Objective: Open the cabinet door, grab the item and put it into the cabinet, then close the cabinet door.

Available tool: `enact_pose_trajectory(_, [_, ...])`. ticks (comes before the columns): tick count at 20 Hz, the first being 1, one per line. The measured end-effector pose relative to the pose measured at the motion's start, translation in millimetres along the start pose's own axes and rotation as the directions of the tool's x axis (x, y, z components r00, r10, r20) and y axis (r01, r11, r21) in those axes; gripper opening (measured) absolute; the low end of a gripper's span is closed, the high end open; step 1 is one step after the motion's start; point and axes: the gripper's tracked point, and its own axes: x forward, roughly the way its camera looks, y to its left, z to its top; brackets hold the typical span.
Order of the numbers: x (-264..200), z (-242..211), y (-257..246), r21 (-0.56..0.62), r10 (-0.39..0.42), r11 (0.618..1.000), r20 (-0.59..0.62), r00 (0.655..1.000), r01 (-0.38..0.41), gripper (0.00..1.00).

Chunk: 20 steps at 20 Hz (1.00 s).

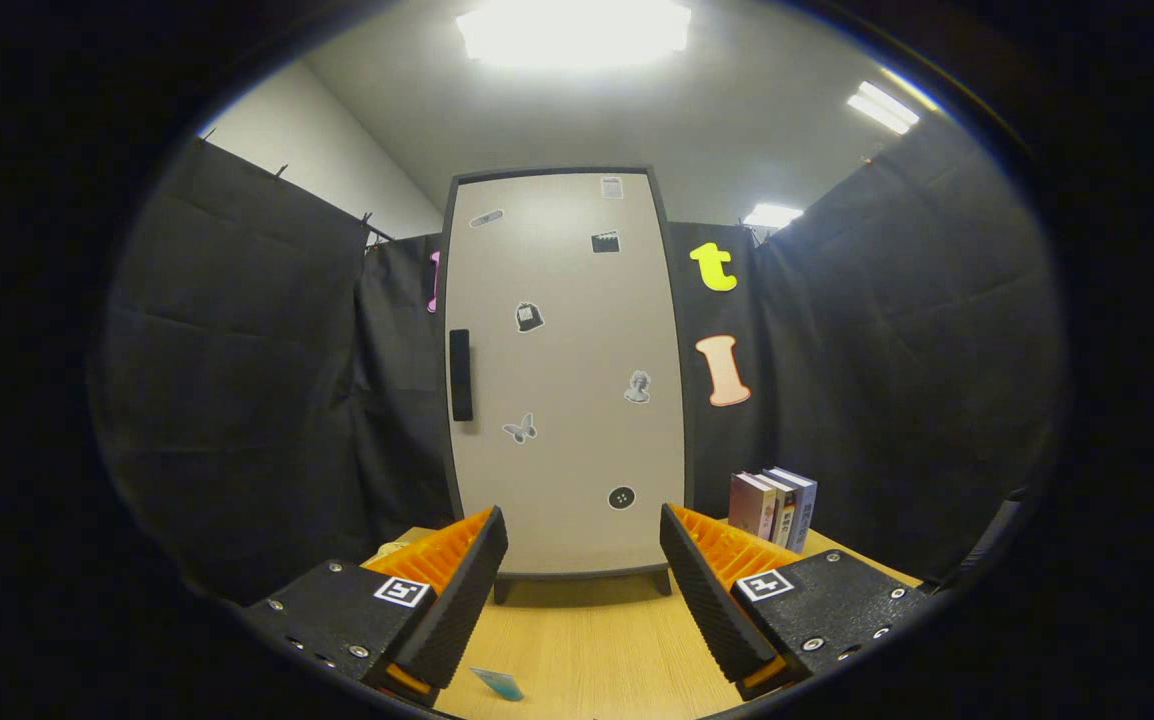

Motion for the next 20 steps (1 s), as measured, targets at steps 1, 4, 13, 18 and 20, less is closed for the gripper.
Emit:
enact_pose_trajectory(1, [5.7,7.3,3.3,0.000,0.009,1.000,0.012,1.000,-0.009,0.95])
enact_pose_trajectory(4, [26.5,24.7,16.6,0.007,0.042,0.999,0.030,0.999,-0.043,0.95])
enact_pose_trajectory(13, [88.3,52.4,59.8,0.027,0.129,0.991,0.009,0.992,-0.129,0.95])
enact_pose_trajectory(18, [127.9,65.7,94.6,0.008,0.176,0.984,-0.008,0.984,-0.175,0.95])
enact_pose_trajectory(20, [145.4,66.0,109.1,-0.003,0.191,0.981,-0.035,0.981,-0.192,0.95])
